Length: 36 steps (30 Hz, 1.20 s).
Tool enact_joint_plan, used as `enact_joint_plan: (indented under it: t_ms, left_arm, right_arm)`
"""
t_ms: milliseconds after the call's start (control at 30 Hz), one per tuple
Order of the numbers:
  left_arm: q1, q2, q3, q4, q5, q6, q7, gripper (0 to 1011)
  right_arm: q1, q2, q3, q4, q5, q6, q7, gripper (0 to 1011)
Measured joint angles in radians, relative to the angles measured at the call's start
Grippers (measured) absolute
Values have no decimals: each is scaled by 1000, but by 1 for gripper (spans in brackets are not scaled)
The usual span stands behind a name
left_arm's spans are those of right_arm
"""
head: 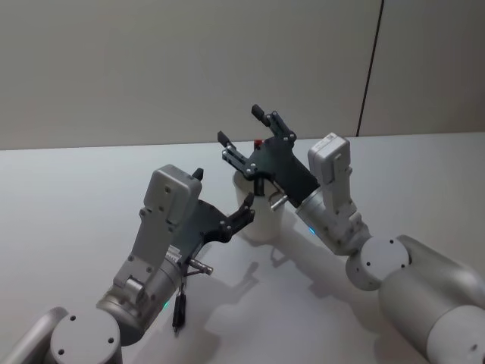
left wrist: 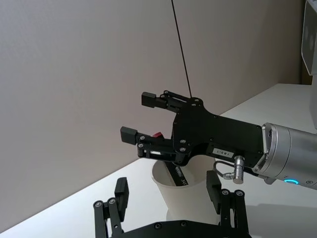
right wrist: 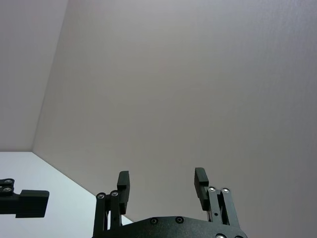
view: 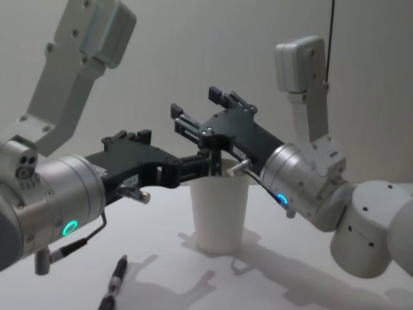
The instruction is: Place the pen into the pen holder.
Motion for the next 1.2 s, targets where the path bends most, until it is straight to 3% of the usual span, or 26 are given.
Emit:
enact_joint_plan:
  t_ms: [67,267,500,600,800,1067,1200]
  left_arm:
    - [0,0,0,0,0,0,0,1003]
    - [0,0,0,0,0,0,0,1003]
    - [0,0,0,0,0,0,0,1003]
    - [0,0,0,0,0,0,0,1003]
    - [0,0,0,0,0,0,0,1003]
    - [0,0,0,0,0,0,0,1003]
    - [0,0,0,0,0,0,0,1003]
  right_arm:
    - [4,-2,1,9,0,-6,1,849]
    - [9,-7,5,23,-3,-21,2,990]
    - [-18,0,7,-24,-10,-19,-11,1002]
    - [-53,13,7,-91,-15,3,-22,1002]
    - [-157,55,3,-292,-28,72,-56,1002]
    - [-255,97,2,-483,-42,139,-94,1002]
    - [-334,134,4,-637,-52,191,-128,1002]
